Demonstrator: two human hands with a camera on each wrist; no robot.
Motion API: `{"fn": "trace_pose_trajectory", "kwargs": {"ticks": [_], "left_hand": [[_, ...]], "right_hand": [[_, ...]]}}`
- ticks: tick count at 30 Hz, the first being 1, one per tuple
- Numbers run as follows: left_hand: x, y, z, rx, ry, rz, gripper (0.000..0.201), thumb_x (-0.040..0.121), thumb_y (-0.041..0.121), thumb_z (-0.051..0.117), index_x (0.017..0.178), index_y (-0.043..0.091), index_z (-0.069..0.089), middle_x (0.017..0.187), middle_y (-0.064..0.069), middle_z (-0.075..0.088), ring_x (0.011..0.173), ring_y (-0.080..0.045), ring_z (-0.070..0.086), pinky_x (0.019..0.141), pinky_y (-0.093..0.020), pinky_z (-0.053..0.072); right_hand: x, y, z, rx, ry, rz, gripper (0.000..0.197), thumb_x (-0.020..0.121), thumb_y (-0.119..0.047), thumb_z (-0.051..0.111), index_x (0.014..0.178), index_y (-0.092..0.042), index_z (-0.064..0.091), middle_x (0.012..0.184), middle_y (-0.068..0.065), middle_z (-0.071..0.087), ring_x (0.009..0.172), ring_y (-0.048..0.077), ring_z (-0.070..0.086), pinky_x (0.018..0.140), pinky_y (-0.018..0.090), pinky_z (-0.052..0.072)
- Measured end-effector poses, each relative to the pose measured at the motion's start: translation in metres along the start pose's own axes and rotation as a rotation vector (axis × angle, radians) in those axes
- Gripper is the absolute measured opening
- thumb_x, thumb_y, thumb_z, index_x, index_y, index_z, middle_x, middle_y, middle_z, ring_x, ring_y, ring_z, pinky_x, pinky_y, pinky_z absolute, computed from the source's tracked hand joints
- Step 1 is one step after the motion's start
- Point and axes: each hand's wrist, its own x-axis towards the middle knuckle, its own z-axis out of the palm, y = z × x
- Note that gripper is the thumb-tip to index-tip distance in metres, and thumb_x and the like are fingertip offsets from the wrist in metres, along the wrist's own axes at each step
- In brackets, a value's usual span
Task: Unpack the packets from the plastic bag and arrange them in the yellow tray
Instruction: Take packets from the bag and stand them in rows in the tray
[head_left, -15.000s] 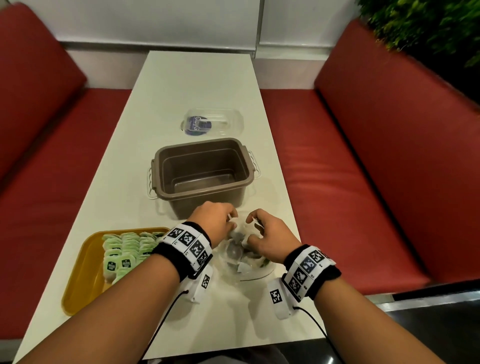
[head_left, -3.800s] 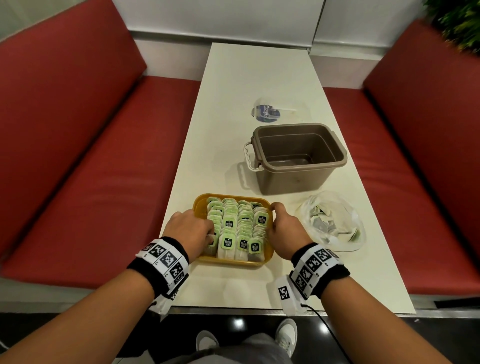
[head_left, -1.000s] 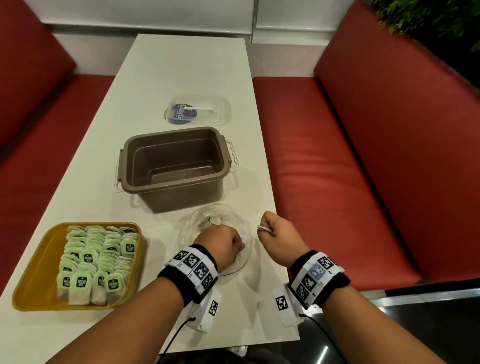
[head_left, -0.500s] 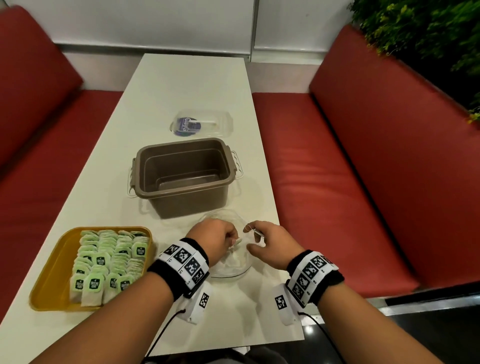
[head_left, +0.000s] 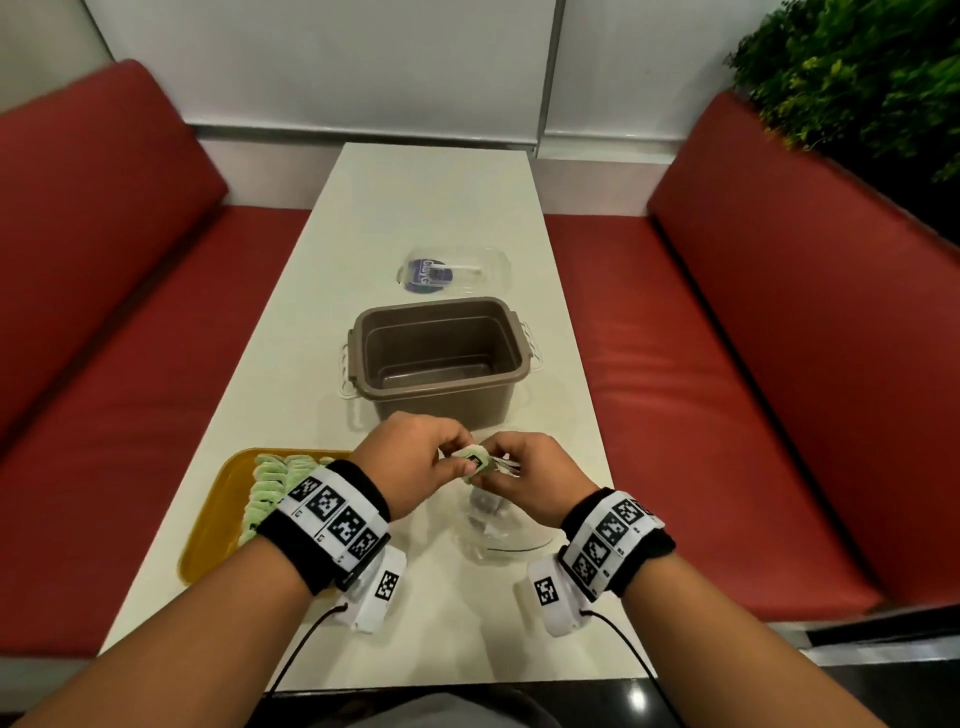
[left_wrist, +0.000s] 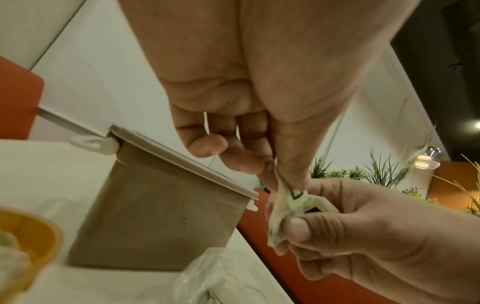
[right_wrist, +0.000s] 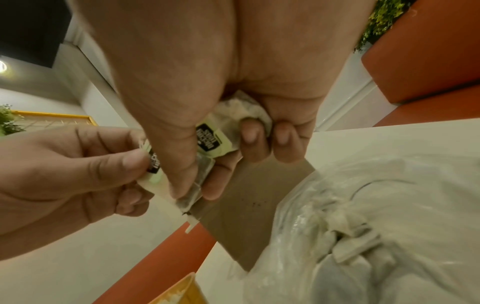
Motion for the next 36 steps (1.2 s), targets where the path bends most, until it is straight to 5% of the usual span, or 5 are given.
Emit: {"fn": "trace_pose_trajectory", "kwargs": {"ticks": [12, 16, 20, 26, 36], "left_hand": [[-0.058, -0.049, -0.053, 0.126, -0.017, -0.114, 0.014, 0.083, 0.035, 0.07, 0.097, 0.031, 0.069, 0.083, 0.006, 0.07, 0.08, -0.016, 0.063, 0.076, -0.036, 0.052], [-0.081, -0.085, -0.082, 0.197, -0.025, -0.184, 0.017, 0.084, 0.032, 0.071, 0.101, 0.031, 0.07, 0.089, 0.006, 0.071, 0.087, -0.015, 0.063, 0.077, -0.03, 0.05], [-0.103, -0.124, -0.098, 0.328, -0.133, -0.291, 0.024, 0.085, 0.032, 0.07, 0.108, 0.028, 0.068, 0.1, 0.004, 0.07, 0.095, -0.017, 0.063, 0.075, -0.025, 0.045], [-0.124, -0.163, -0.072, 0.428, -0.352, -0.339, 0.027, 0.082, 0.039, 0.071, 0.107, 0.034, 0.064, 0.106, 0.006, 0.065, 0.093, -0.016, 0.06, 0.075, -0.024, 0.043], [-0.115, -0.178, -0.032, 0.749, -0.385, -0.261, 0.023, 0.084, 0.035, 0.066, 0.105, 0.028, 0.061, 0.097, 0.003, 0.066, 0.101, -0.021, 0.059, 0.092, -0.037, 0.034]], "right_hand": [[0.017, -0.06, 0.077, 0.001, -0.055, -0.051, 0.016, 0.083, -0.032, 0.076, 0.089, -0.022, 0.065, 0.081, -0.001, 0.07, 0.075, 0.018, 0.063, 0.073, 0.035, 0.052], [0.019, -0.073, 0.101, 0.021, -0.056, 0.062, 0.02, 0.087, -0.018, 0.063, 0.096, -0.028, 0.048, 0.088, -0.001, 0.07, 0.083, 0.018, 0.067, 0.077, 0.04, 0.055], [0.02, -0.086, 0.118, 0.008, -0.06, 0.11, 0.014, 0.087, -0.009, 0.057, 0.085, -0.019, 0.046, 0.075, -0.004, 0.058, 0.065, 0.006, 0.052, 0.065, 0.029, 0.045], [0.025, -0.095, 0.147, 0.041, -0.099, 0.139, 0.008, 0.091, -0.018, 0.058, 0.09, -0.025, 0.054, 0.097, -0.001, 0.068, 0.09, 0.014, 0.064, 0.078, 0.033, 0.055], [0.022, -0.078, 0.167, -0.043, -0.023, 0.122, 0.009, 0.098, -0.024, 0.056, 0.103, -0.017, 0.054, 0.099, 0.005, 0.068, 0.091, 0.023, 0.064, 0.083, 0.041, 0.053]]}}
